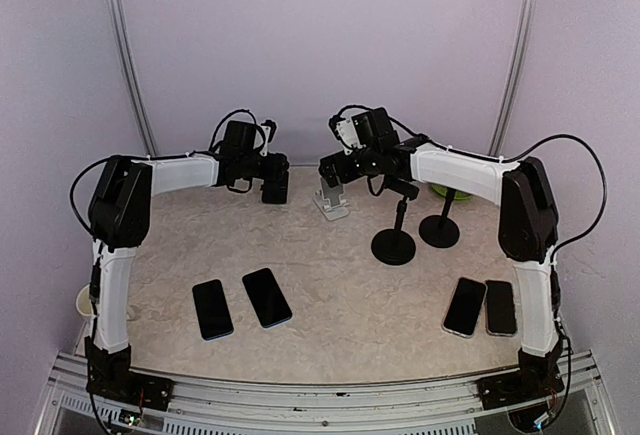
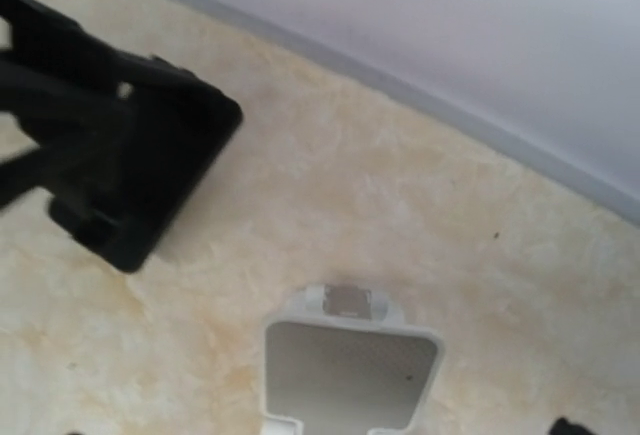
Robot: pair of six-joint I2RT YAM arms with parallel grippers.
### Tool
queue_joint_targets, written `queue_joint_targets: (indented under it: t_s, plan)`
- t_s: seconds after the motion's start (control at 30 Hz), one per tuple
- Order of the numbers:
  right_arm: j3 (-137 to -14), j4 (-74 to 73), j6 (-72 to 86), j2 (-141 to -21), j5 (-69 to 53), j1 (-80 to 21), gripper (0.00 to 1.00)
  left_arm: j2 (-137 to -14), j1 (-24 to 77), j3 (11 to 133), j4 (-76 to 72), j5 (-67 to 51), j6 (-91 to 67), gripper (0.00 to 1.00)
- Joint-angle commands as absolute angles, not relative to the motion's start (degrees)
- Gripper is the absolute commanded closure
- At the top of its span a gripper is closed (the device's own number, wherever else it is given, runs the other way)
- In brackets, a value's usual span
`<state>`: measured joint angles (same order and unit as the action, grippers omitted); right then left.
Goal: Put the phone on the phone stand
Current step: Move the phone stand to the center of the board.
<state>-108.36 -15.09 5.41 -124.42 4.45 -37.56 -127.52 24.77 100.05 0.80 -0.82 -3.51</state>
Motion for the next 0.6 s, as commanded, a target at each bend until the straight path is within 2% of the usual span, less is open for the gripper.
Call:
queue_joint_targets:
  t_s: [0.0,0.37,0.47,0.5,0.53,0.57]
  plan:
    - [-106.23,-12.16,6.24,-120.26,4.65,-38.22,0.00,-130.65,24.67,103.52,-0.95,-2.80,-1.94,0.41]
    - [-106.04,-12.46,6.29,-119.90,6.09,-38.76,0.00,-134.36,24.30,106.02,-0.09,-3.35,-4.20,0.33]
    - [-106.35,-12.75,6.32,-120.14,6.19,-38.76,0.00,-134.23,23.94,105.92,-0.24,-3.64,-4.73,0.25]
    - [-106.33,-12.81,6.39,-120.15,6.07,-38.83,0.00,-134.16,23.79,105.97,-0.34,-3.71,-4.68,0.19]
    - [-106.33,-12.86,6.41,-120.15,6.00,-38.84,0.00,-134.02,23.62,105.98,-0.31,-3.73,-4.56,0.04]
    - [-106.33,-12.89,6.42,-120.15,6.06,-38.85,0.00,-133.81,23.44,105.99,-0.18,-3.77,-4.51,0.02]
